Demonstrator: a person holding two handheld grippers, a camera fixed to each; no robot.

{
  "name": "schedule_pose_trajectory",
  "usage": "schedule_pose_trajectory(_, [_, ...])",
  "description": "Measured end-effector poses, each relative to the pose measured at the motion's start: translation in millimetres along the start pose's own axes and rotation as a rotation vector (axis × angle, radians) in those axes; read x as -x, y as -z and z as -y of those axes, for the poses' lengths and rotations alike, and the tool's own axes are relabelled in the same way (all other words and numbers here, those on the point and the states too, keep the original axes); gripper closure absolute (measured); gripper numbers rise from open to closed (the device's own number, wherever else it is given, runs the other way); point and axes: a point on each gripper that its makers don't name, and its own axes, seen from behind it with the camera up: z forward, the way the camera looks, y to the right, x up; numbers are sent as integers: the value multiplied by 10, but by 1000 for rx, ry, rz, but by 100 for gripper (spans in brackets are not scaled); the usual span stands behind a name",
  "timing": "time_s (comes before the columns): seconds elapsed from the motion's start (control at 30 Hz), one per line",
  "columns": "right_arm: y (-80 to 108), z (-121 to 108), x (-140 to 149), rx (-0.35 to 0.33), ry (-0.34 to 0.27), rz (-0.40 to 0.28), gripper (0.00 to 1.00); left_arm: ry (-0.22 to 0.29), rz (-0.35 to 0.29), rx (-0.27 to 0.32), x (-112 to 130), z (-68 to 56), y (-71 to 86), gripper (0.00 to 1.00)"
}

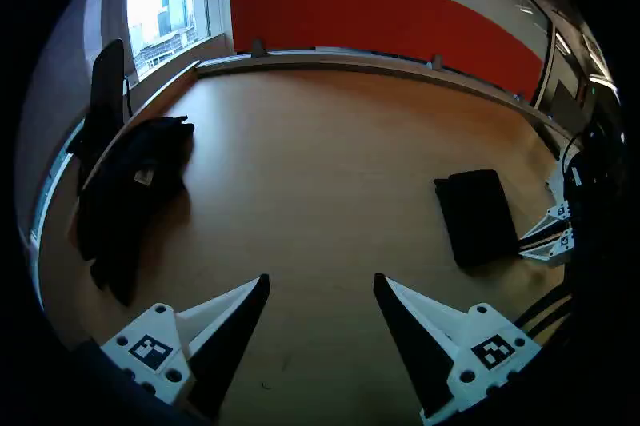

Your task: Fold towel

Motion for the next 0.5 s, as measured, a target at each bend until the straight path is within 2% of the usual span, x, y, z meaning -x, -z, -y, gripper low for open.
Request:
schedule_pose_trajectory(0.13, [4,13,-2,-2,0,-3,93,0,1,0,12,-5,0,3])
schedule_pose_trajectory(0.5, [32,3,-29,12,19,-14,95,1,2,7,34,-26,-8,3])
